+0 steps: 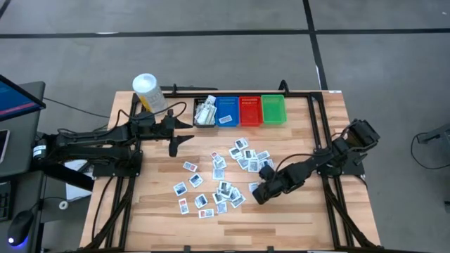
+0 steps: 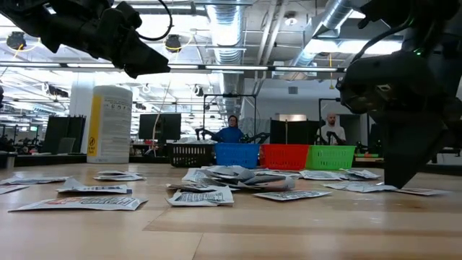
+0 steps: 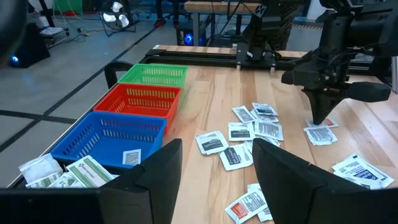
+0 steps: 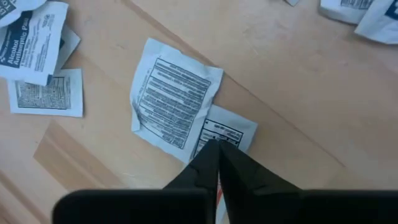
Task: Pick & Place First Aid Supplies
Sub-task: Put the orange ointment pack in the blue bin
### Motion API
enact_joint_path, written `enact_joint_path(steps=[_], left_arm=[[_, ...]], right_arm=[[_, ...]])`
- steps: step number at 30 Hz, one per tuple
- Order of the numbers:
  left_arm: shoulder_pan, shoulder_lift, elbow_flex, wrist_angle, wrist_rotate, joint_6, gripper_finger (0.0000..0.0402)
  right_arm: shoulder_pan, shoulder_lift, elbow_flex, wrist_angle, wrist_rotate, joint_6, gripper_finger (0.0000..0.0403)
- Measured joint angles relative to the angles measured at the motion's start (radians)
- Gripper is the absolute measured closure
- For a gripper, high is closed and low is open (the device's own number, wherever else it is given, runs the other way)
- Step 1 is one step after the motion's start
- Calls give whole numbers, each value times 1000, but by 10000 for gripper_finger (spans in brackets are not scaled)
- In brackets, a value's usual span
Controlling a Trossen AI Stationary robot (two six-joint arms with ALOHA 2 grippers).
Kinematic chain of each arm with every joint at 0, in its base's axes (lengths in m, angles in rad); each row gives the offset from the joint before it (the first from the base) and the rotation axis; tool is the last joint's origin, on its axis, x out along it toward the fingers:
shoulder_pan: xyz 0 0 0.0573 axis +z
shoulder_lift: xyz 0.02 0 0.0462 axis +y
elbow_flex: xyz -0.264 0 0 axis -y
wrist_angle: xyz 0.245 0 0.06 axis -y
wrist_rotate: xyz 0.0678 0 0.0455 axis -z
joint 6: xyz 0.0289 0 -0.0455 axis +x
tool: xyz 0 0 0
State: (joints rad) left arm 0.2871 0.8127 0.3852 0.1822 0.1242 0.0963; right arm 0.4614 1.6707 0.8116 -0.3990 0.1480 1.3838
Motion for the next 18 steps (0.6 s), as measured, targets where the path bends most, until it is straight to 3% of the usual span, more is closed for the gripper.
enact_joint_path(steps=[11, 18], left_arm=[[0, 0, 0, -1, 0, 0, 205], [0, 0, 0, -1, 0, 0, 205]], right_arm=[[10, -1, 0, 14, 8, -44, 392], [36, -2, 1, 31, 11, -82, 333]])
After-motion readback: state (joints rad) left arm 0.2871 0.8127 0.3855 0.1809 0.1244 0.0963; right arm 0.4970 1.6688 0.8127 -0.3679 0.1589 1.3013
